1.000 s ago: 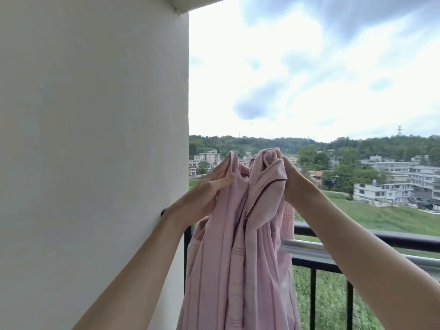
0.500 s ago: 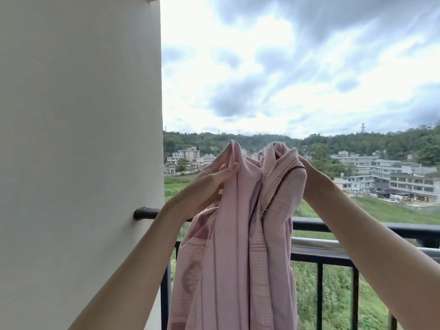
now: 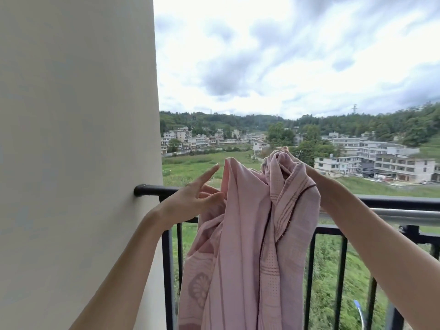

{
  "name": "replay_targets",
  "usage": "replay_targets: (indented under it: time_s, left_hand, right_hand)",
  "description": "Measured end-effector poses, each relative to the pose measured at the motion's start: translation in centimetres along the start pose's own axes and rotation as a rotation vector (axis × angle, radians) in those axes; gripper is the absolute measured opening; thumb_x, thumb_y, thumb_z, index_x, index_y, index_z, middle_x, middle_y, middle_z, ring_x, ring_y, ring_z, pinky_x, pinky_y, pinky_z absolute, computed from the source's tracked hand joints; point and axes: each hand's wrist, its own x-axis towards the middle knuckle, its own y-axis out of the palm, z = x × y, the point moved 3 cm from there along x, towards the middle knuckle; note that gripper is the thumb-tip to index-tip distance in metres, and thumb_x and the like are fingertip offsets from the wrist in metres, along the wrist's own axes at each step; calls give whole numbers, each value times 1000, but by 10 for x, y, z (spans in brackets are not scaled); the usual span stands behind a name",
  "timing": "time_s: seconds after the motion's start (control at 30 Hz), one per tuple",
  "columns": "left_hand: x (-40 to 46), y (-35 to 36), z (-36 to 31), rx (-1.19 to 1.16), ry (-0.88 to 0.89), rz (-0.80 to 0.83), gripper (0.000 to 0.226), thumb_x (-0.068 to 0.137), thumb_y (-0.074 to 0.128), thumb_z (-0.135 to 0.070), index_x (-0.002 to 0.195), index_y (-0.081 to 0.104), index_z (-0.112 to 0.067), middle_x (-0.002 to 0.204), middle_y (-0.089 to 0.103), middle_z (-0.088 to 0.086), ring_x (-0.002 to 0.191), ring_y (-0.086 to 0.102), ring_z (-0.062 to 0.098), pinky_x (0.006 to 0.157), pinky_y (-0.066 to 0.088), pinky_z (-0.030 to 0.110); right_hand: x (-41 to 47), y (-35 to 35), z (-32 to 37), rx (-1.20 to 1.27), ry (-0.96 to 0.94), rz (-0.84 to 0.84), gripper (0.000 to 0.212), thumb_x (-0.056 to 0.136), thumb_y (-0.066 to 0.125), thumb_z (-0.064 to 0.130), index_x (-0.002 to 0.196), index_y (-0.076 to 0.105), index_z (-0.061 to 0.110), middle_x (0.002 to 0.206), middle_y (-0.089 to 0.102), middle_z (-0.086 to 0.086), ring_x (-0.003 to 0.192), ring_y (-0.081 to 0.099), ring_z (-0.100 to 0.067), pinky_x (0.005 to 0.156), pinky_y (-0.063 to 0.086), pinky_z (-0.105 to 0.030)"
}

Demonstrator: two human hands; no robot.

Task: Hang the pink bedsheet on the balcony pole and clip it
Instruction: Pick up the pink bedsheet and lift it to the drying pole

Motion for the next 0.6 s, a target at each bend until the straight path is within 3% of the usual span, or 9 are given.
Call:
replay_targets:
  time_s: [0.1, 0.17, 0.27, 0.33, 0.47, 0.6]
  left_hand:
    - [-6, 8, 26, 89, -6, -98, 59, 76, 73, -26, 125, 45, -42, 116, 54, -9, 111, 53, 10, 86, 44, 23]
    - [-7, 14, 41, 85, -10, -196, 51, 72, 76, -20, 116, 56, -34, 104, 61, -8, 99, 61, 11, 75, 47, 15]
    - [-10, 15, 51, 57, 9, -391, 36, 68, 79, -17, 102, 69, -25, 79, 67, -14, 73, 64, -5, 62, 45, 3]
    - [-11, 14, 52, -2, 17, -445, 29, 70, 77, -11, 97, 72, -19, 75, 68, -13, 66, 63, -11, 61, 44, 1]
    - [-9, 14, 56, -129, -40, -497, 26, 66, 80, -11, 92, 73, -9, 82, 73, 1, 73, 68, 3, 70, 54, 15]
    - [-9, 15, 61, -229, -124, -529, 24, 66, 81, -13, 88, 73, -10, 86, 74, 5, 83, 69, 16, 81, 54, 30]
  right_hand:
    - [0, 2, 2, 39, -28, -55, 70, 103, 11, 27, 61, 67, 23, 50, 63, 6, 47, 60, -3, 49, 49, -14]
    - [0, 4, 3, 100, -46, 33, 77, 102, 6, 27, 57, 68, 22, 53, 63, 8, 50, 59, -4, 53, 50, -16]
    - [-2, 3, 1, 88, -20, 14, 63, 103, 12, 29, 64, 57, 11, 56, 55, 1, 50, 54, -9, 53, 49, -20]
    - [-3, 2, 1, 91, -13, 37, 64, 103, 15, 30, 62, 60, 11, 57, 58, 0, 50, 57, -9, 52, 50, -20]
    - [3, 4, -1, 46, -8, -29, 63, 101, 17, 27, 61, 65, 18, 53, 62, 4, 49, 59, -8, 50, 50, -17]
    - [5, 6, 0, 180, 15, 16, 62, 88, 27, 51, 64, 70, 11, 61, 66, -3, 55, 62, -14, 56, 52, -21]
